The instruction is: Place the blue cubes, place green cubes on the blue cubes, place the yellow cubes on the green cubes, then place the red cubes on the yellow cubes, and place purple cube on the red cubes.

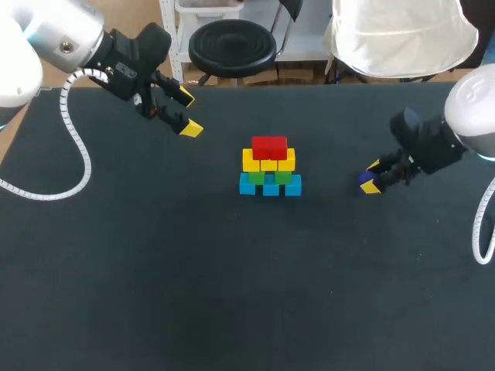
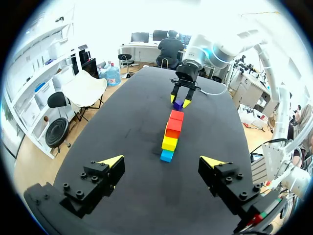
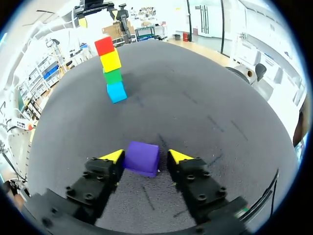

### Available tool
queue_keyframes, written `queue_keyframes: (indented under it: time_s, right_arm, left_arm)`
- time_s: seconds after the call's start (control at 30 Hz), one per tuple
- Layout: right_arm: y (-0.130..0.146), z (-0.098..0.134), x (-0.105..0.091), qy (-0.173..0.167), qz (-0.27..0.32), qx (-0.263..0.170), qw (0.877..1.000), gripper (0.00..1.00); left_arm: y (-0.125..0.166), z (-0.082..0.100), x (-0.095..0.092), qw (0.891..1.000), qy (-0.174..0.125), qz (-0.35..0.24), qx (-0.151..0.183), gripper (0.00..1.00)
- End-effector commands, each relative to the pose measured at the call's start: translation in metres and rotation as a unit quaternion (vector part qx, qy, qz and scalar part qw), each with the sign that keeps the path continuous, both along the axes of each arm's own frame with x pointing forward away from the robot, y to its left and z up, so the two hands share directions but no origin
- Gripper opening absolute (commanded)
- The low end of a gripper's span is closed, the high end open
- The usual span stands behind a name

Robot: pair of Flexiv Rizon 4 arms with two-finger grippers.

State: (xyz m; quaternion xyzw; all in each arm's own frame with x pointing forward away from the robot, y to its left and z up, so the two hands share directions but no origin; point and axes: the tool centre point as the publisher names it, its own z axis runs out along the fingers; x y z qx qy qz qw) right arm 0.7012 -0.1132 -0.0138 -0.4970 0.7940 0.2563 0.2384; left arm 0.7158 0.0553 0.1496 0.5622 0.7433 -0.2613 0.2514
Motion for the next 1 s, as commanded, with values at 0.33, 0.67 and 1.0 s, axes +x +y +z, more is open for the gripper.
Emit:
queue_keyframes:
  time_s: [0.33, 0.67, 1.0]
  right_arm:
    - [-0.007, 0.025, 0.003, 0.003, 0.151, -0.006, 0.988, 0.00]
    - [0.003, 0.017, 0.006, -0.006, 0.204, 0.015, 0.979, 0.00]
    - [0.023, 0.015, 0.007, -0.006, 0.266, 0.003, 0.964, 0.00]
  left_arm:
    - [0.001, -0.001, -0.001, 1.000, -0.002, -0.001, -0.002, 1.00]
    - [0.001, -0.001, -0.001, 1.000, -0.002, -0.001, -0.002, 1.00]
    - [0.001, -0.001, -0.001, 1.000, -0.002, -0.001, -0.002, 1.00]
